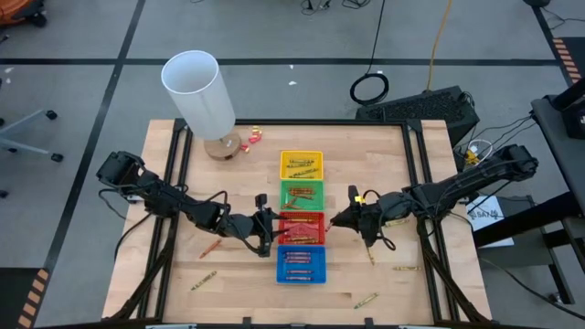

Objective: Sort crayons
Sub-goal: Put the red crayon into the blue bin

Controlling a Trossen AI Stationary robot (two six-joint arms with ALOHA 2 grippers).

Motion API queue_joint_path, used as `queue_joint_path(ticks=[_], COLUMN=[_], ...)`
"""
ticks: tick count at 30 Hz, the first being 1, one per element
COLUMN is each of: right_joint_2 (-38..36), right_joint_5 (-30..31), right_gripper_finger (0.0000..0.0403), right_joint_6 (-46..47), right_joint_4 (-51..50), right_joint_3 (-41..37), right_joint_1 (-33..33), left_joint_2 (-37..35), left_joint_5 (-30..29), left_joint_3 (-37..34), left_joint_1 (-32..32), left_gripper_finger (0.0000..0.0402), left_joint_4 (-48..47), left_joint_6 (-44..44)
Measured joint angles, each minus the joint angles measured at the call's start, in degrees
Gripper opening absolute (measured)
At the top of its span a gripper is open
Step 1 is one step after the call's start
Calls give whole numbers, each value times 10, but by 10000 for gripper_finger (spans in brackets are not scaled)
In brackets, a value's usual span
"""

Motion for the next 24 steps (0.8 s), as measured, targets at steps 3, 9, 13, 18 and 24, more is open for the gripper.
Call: queue_joint_path(ticks=[3,9,13,18,24], right_joint_2=[0,0,0,0,0], right_joint_5=[0,0,0,0,0], right_gripper_finger=[9,9,9,9,9], right_joint_6=[37,165,272,369,433], right_joint_4=[0,0,0,0,0], right_joint_3=[0,0,0,0,0], right_joint_1=[0,0,0,0,0], left_joint_2=[0,0,0,0,0], left_joint_5=[0,0,0,0,0], left_joint_3=[0,0,0,0,0], left_joint_1=[0,0,0,0,-1], left_gripper_finger=[157,157,157,157,157], left_joint_4=[2,6,6,6,5], left_joint_6=[0,0,0,0,-15])
